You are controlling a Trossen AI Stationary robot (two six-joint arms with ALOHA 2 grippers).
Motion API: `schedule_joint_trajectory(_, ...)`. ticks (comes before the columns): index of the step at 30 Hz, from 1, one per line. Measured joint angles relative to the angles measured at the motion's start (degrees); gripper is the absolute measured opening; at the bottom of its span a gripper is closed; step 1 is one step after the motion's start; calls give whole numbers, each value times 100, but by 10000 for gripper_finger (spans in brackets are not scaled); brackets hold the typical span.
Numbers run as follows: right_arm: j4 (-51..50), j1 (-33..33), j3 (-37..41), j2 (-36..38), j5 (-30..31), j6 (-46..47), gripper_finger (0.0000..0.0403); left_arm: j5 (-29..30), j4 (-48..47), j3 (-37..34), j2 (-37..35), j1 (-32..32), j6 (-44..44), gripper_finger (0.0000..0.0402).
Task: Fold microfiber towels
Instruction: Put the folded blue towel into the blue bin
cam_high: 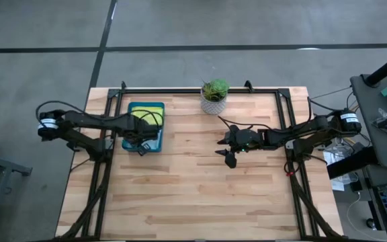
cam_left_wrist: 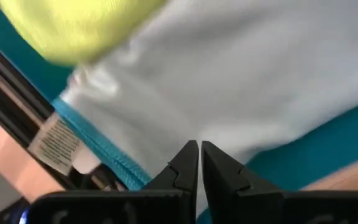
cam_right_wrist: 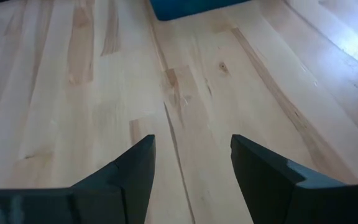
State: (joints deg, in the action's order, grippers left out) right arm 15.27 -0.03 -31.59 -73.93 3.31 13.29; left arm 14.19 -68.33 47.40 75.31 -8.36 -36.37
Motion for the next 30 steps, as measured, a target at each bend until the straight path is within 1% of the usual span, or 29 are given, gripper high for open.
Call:
schedule_joint_trajectory(4,0,0,0,0,0,-53,199,377,152,469,-113,324,-202,6)
schedule_joint_trajectory(8,3,0,0,0,0,-136,199,826,961,754,-218,895,-229,6)
schedule_joint_trajectory(11,4,0,2,0,0,-136,199,1004,1556,804,-230,1273,-69,6)
schedule_joint_trajectory(14,4,0,2,0,-1,-136,199,1010,1843,767,-234,1497,48,6)
schedule_joint_trajectory(19,2,0,2,0,-2,-136,199,1013,1826,743,-228,1617,-220,6)
schedule_joint_trajectory(30,2,0,2,0,-2,-145,199,1017,1961,710,-228,2026,-231,6)
